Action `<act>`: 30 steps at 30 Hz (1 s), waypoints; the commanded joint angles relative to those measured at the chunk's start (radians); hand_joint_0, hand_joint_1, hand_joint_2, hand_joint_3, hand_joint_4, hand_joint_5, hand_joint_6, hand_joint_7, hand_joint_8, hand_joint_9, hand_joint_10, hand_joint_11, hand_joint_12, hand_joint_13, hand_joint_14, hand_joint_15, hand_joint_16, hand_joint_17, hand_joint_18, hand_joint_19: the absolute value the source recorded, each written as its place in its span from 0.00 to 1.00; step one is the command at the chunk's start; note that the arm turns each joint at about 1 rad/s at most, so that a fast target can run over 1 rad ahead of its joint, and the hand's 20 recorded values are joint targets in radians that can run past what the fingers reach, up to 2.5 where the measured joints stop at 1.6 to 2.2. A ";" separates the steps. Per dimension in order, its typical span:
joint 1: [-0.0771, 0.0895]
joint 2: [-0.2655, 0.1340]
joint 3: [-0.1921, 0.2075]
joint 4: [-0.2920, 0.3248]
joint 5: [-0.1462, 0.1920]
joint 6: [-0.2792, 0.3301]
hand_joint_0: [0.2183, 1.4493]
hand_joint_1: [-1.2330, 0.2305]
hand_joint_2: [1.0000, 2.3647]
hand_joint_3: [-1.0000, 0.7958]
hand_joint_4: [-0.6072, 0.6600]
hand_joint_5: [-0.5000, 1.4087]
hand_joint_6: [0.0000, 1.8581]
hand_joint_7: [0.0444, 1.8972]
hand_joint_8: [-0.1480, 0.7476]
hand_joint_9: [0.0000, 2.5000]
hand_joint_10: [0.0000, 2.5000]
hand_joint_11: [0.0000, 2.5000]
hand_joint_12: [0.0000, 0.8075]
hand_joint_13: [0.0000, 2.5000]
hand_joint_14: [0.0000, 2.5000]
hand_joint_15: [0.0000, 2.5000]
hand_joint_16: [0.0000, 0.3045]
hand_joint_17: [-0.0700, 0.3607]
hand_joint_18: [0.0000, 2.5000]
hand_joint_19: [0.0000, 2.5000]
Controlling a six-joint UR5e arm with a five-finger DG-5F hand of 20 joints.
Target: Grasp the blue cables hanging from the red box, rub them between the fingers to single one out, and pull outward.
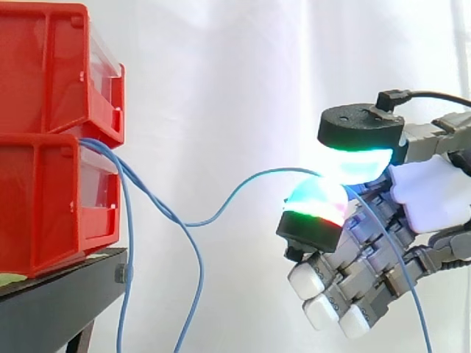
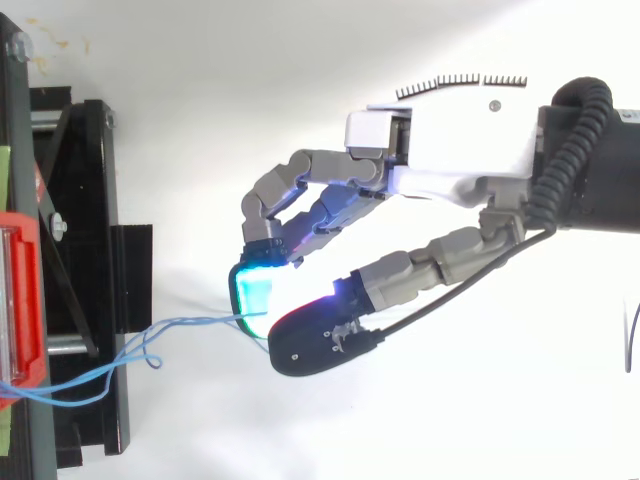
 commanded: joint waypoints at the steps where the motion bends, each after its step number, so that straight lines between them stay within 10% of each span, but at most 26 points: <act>1: 0.000 0.000 0.000 0.000 0.000 0.000 0.24 0.31 0.18 0.52 0.54 0.20 0.46 0.59 0.46 0.32 0.00 0.12 0.29 0.27 0.00 0.09 0.09 0.30 0.18 0.16; 30: 0.000 0.000 0.000 0.000 0.000 0.000 0.24 0.31 0.17 0.53 0.54 0.20 0.46 0.58 0.46 0.33 0.00 0.12 0.28 0.27 0.00 0.09 0.08 0.30 0.18 0.16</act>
